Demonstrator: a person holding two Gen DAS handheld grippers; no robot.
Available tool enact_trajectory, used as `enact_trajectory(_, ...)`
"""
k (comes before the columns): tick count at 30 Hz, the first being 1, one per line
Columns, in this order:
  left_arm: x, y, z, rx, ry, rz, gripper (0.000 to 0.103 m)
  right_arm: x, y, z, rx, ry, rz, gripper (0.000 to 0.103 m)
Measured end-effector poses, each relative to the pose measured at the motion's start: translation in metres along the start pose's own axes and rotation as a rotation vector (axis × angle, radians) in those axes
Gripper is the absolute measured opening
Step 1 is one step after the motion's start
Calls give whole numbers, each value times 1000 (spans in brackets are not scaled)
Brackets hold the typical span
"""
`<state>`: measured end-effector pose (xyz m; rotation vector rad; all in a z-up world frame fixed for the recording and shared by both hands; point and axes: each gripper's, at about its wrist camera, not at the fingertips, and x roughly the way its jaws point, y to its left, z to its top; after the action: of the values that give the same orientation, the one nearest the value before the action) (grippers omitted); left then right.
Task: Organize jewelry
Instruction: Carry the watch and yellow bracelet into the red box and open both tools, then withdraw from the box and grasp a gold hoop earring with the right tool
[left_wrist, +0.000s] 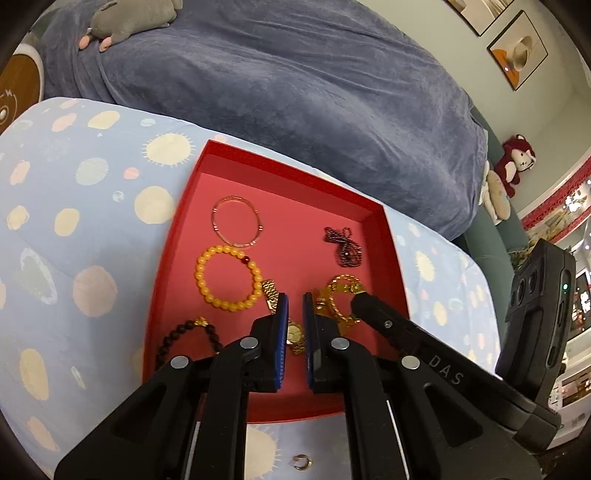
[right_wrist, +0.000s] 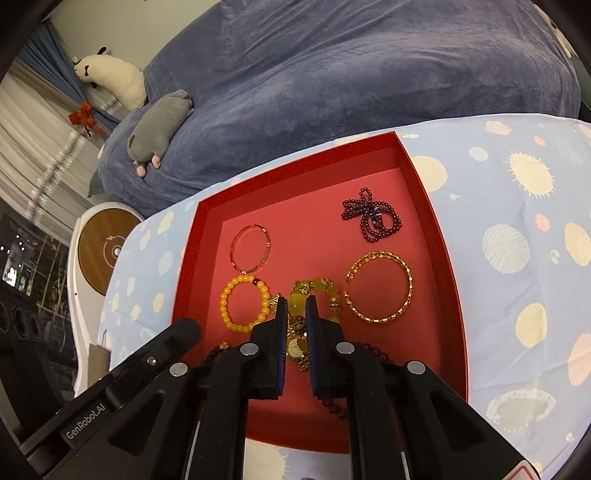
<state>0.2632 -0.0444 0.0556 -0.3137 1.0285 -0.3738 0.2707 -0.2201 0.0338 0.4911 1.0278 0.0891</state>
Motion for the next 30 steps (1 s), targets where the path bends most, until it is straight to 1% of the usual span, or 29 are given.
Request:
enact_trajectory(2,0,3,-2,14,-6,34,7,5,-3,-1,-2,7,-14,11)
enact_trajectory(5,-1,6,-7,37,-14,74,12,7,-8,-6,-19,4,-55,15)
enact_trajectory(7,-2,8,-10,53,-25,93,22,4,-9,-9,-39,-6,-84,15)
enact_trajectory(9,-7,7,-16,68,-35,104,25,-2,-11,-14,-56,-19,-98,15)
enact_trajectory(15,-21,5,-37,98,-28,114,25,-28,-19,-32,-60,-43,-105,15)
enact_trajectory(22,-38,-2,-65,103,-13,131,25,-60,-19,-66,-62,-45,-117,15)
enact_trajectory(25,-45,-4,-76,112,-7,145,25,-71,-16,-81,-61,-47,-127,22)
enact_trajectory(30,-57,-4,-93,119,-1,164,25,-86,-12,-111,-81,-39,-140,23)
